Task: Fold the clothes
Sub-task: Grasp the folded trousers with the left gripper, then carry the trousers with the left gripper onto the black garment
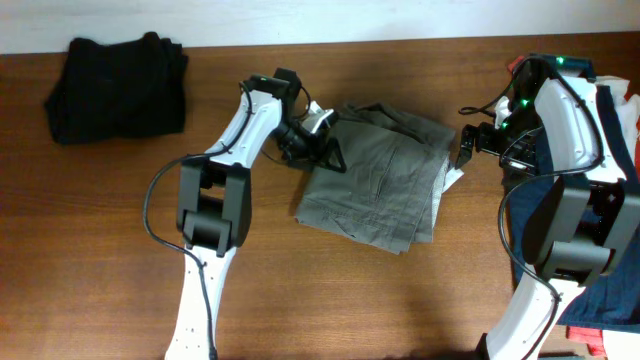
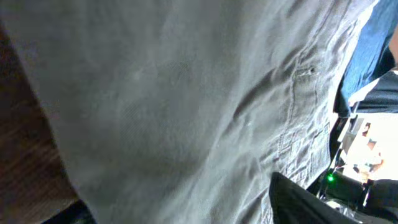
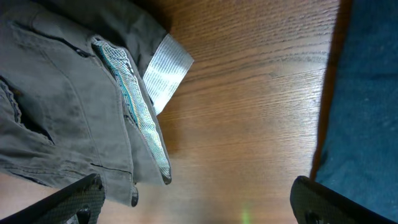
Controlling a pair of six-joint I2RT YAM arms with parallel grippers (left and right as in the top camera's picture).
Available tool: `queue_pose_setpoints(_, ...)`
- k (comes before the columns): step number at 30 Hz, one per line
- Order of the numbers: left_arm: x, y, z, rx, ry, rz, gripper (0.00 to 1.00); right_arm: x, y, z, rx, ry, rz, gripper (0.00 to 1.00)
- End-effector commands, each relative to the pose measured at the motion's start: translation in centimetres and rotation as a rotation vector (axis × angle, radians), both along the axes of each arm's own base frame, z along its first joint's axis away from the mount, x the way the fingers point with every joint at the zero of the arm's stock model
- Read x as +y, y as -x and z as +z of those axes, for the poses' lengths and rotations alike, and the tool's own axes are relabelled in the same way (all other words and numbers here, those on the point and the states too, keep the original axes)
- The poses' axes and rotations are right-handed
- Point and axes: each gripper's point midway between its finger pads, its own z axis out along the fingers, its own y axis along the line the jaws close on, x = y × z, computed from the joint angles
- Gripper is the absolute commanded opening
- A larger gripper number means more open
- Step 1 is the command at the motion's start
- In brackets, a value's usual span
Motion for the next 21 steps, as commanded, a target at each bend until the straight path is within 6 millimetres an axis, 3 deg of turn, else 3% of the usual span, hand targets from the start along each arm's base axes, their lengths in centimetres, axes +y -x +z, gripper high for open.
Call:
queue_pose_setpoints(1,0.5,0.0,-1.8,0.011,-0.041,-0.003,0.06,-0.2,-0.3,0.8,-0.024,0.015,-0.005,0.99)
queue_pose_setpoints(4,3.7,-1.9,-2.2,-0.006,-0.173,0.080,0.01,-0.2,-0.3,0.8,-0.024,0.015,-0.005,0.99)
queue_pose_setpoints(6,8.1,-6.2,0.1,-0.139,-0.283,0.158,0.01,-0.2,-0.3,0.8,-0.024,0.015,-0.005,0.99)
queue_pose_setpoints(8,11.6,-8.9,1.6,-0.243,-0.384,0.211,0.01,-0.2,-0.3,0.8,-0.024,0.015,-0.005,0.99)
queue_pose_setpoints(10,14.0,-10.3,2.6,-0.295,-0.437,0.252,0.01,-0.2,-0.3,0.8,-0.024,0.015,-0.005,0.99)
queue_pose_setpoints(13,19.8,-13.5,4.1,-0.394,-0.517,0.366,0.01,-0.2,-0.3,0.8,-0.024,0.015,-0.005,0.99)
queue_pose_setpoints(16,23.6,-16.0,5.0,-0.478,-0.556,0.451,0.01,-0.2,-0.3,0.8,-0.024,0.015,-0.005,0.99)
queue_pose_setpoints(19,26.5,-17.9,8.7,-0.542,-0.537,0.602,0.01,-0.2,-0.3,0.8,-0.024,0.015,-0.005,0.99)
queue_pose_setpoints(21,28.6,-19.0,12.3,-0.615,-0.514,0.695,0.01,-0.2,-0.3,0.8,-0.024,0.015,-0.005,0.99)
